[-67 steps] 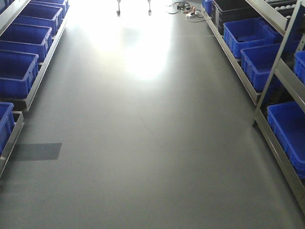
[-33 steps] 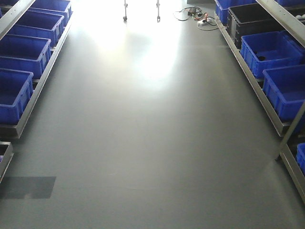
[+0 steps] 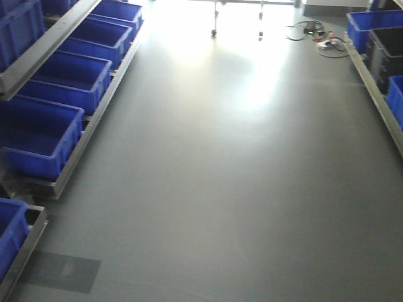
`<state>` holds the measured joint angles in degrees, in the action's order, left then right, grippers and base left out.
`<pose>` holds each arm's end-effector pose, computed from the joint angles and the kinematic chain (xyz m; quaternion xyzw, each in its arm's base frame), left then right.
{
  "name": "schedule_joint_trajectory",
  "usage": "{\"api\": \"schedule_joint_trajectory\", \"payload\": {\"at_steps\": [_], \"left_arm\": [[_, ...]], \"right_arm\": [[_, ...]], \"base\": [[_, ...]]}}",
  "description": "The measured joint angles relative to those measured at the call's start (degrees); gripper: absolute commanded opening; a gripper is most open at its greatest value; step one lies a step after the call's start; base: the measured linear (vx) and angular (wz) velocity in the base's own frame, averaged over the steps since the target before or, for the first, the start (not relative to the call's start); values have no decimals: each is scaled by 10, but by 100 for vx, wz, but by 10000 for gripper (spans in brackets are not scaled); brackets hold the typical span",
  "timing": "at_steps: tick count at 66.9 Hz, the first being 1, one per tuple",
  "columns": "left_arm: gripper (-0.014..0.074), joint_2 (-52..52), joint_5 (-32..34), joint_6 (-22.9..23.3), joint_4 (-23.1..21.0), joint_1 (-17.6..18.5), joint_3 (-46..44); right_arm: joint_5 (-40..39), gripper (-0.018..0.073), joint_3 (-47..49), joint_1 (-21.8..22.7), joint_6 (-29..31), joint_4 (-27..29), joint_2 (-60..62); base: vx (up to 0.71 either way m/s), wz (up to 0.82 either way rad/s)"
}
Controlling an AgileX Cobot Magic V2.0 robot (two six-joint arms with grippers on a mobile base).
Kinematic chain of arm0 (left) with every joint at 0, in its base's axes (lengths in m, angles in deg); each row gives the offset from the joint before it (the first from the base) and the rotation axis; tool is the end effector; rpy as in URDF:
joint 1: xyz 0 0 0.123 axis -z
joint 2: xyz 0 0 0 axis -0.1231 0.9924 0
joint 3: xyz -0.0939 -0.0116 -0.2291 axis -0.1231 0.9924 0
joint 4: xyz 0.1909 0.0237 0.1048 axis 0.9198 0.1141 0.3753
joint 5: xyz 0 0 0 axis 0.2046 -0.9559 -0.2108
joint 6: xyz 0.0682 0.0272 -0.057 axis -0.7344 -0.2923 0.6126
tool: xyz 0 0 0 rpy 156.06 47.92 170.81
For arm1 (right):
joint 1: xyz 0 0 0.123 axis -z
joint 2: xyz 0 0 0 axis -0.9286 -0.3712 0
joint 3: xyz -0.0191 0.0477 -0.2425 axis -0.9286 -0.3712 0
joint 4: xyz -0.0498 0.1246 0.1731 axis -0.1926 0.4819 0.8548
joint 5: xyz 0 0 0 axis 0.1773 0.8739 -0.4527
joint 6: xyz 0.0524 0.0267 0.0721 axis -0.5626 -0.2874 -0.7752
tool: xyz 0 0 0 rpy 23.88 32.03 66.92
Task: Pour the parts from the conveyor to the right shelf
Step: 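Drive down the aisle between shelves of blue bins, then turn the base to face an empty blue bin on the shelf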
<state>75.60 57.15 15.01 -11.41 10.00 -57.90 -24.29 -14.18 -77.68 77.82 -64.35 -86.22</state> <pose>0.0626 -0.0029 0.1991 -0.0359 0.7055 -0.0704 0.7043 0.0419 0.0047 0.2574 -0.0662 0.7099 0.0342 0.7003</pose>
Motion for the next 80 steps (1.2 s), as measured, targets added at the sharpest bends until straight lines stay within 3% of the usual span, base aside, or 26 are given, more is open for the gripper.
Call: {"api": "schedule_joint_trajectory", "payload": {"at_steps": [42, 80], "left_arm": [[-6, 0, 0, 0, 0, 0, 0], [-6, 0, 0, 0, 0, 0, 0]], "right_arm": [[0, -4, 0, 0, 0, 0, 0], [0, -4, 0, 0, 0, 0, 0]], "base": [[28, 97], [10, 86]]}}
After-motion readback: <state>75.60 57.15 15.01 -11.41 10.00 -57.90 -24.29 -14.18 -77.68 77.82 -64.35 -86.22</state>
